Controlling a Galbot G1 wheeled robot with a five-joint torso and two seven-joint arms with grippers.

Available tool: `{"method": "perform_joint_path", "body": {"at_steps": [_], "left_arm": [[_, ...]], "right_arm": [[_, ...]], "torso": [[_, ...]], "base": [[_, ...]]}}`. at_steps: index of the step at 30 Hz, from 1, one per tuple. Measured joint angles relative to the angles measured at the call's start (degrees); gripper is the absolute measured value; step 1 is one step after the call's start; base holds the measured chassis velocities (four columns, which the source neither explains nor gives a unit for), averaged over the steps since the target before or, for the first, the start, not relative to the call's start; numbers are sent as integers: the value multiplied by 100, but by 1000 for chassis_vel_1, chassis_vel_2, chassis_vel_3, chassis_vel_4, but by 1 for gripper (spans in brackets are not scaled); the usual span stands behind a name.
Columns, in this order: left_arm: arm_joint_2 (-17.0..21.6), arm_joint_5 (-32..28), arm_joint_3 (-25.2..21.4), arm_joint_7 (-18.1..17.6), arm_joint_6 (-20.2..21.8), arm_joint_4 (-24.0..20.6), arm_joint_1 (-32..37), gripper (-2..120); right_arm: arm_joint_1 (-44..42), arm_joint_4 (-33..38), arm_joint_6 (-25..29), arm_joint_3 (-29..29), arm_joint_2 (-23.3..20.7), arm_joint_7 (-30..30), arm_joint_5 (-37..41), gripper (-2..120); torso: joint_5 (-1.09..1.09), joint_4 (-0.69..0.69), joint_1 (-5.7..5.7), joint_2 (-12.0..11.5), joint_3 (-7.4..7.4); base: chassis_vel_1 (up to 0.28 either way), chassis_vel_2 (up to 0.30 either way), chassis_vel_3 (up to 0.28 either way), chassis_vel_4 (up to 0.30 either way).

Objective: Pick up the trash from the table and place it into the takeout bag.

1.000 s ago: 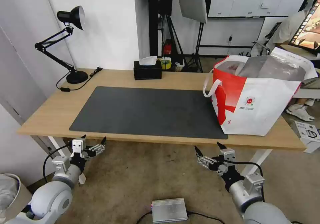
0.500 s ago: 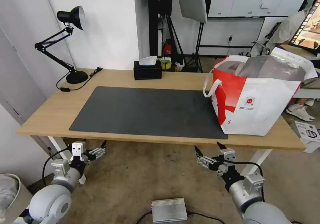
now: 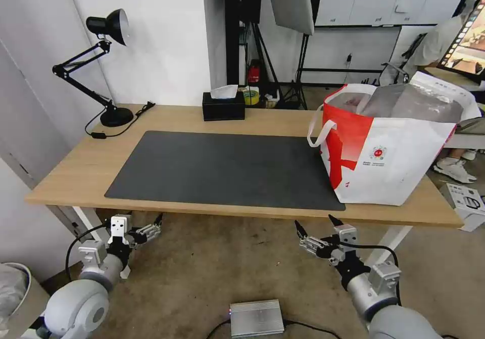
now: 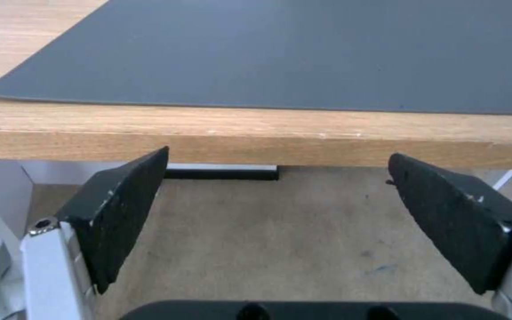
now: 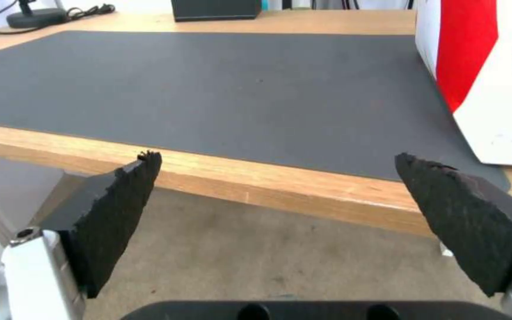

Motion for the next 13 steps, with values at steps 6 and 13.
{"method": "perform_joint_path", "body": {"at_steps": [6, 13], "left_arm": [[1, 1, 2, 2, 0, 0, -2, 100], [2, 4, 5, 5, -1, 1, -4, 100]], "right_arm": [[0, 0, 0, 0, 0, 0, 0, 100], [0, 0, 0, 0, 0, 0, 0, 100]], "torso": [[0, 0, 0, 0, 0], [0, 0, 0, 0, 0]], "base": [[0, 0, 0, 0], [0, 0, 0, 0]]}}
